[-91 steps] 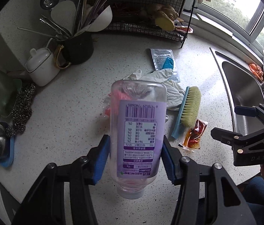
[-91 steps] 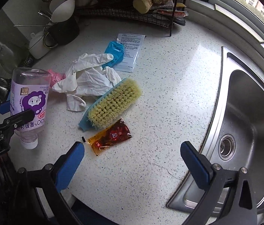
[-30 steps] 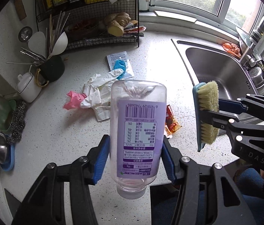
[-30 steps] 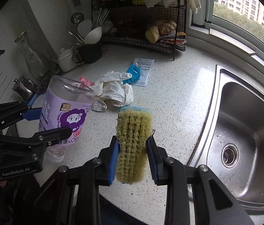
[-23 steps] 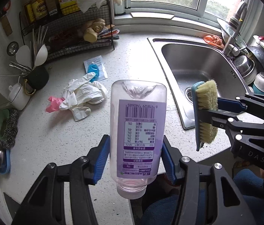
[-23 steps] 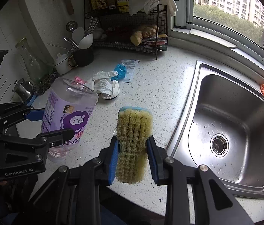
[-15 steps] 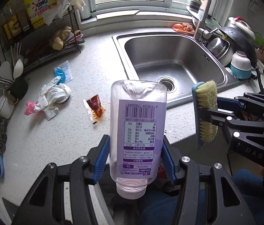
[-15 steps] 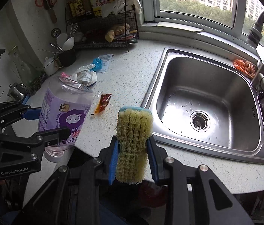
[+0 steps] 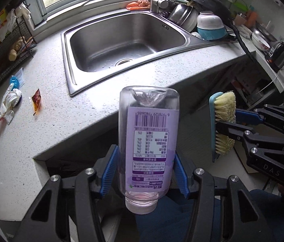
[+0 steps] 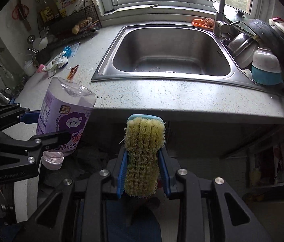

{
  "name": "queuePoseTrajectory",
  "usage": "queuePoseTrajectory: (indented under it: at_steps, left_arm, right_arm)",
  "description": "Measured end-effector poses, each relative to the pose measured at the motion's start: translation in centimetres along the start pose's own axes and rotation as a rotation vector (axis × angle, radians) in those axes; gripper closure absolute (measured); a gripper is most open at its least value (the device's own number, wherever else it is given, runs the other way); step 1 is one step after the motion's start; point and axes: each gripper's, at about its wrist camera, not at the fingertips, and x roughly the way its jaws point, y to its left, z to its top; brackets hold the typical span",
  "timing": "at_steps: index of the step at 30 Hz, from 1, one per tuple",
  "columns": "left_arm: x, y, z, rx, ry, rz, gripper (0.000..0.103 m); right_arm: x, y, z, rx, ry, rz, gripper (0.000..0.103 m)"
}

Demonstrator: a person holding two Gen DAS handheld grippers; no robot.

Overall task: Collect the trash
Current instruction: 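Lift the bottle and brush and lower them toward the red bin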

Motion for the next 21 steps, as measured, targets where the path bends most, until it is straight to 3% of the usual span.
queuePoseTrajectory:
  at_steps: [5, 10, 15, 21]
  left_arm:
    - [2.3, -2.4, -0.5, 0.073, 0.056, -0.015, 0.053]
    - [7.1, -3.0, -1.6, 0.06, 0.148, -0.042, 0.053]
    - [12.8, -3.4, -3.3, 0.058, 0.202, -0.019, 0.053]
    - [20.7, -2.7, -5.9, -0.014, 0.247, -0.042, 0.053]
  right_arm:
    - [0.3, -1.2, -1.8, 0.074, 0.023, -0.021, 0.075]
    - [3.1, -1.8, -2.7, 0.106, 0.07, -0.025, 0.075]
    - [7.8, -2.5, -4.4, 0.094, 0.111, -0.017, 0.075]
    - [15.2, -3.7, -7.4, 0.088, 0.162, -0.014, 0.075]
